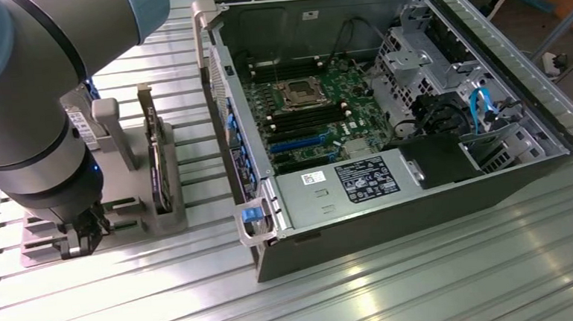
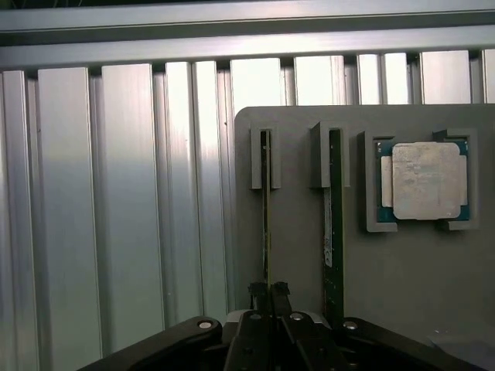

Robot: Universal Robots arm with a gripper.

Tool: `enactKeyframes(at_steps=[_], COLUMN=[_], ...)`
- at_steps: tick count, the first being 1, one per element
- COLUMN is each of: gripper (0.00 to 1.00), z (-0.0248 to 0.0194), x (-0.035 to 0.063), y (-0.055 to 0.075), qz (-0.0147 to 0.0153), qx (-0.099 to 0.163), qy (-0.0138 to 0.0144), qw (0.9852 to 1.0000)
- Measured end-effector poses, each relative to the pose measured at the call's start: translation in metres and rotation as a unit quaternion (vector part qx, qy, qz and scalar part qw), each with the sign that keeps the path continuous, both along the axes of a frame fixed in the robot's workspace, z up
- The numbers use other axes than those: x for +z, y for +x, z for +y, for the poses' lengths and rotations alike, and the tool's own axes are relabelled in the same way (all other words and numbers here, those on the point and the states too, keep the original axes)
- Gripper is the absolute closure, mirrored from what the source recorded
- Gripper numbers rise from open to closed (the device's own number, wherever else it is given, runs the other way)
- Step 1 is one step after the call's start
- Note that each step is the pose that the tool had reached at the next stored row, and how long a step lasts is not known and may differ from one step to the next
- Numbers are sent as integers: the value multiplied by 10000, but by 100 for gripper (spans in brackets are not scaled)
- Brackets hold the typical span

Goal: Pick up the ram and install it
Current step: 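Pick up the ram and move it above insertion slot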

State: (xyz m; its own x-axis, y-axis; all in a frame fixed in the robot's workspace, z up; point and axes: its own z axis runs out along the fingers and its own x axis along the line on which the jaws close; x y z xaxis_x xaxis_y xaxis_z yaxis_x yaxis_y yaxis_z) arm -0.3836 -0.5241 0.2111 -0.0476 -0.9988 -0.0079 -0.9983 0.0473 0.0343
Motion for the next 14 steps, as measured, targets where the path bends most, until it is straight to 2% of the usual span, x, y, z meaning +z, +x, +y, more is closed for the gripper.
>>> enactKeyframes(at_steps=[14], gripper=[88], z=[-1], x=[58], y=[-1], qz=[1], qx=[9], qy=[-1], qw=[10000])
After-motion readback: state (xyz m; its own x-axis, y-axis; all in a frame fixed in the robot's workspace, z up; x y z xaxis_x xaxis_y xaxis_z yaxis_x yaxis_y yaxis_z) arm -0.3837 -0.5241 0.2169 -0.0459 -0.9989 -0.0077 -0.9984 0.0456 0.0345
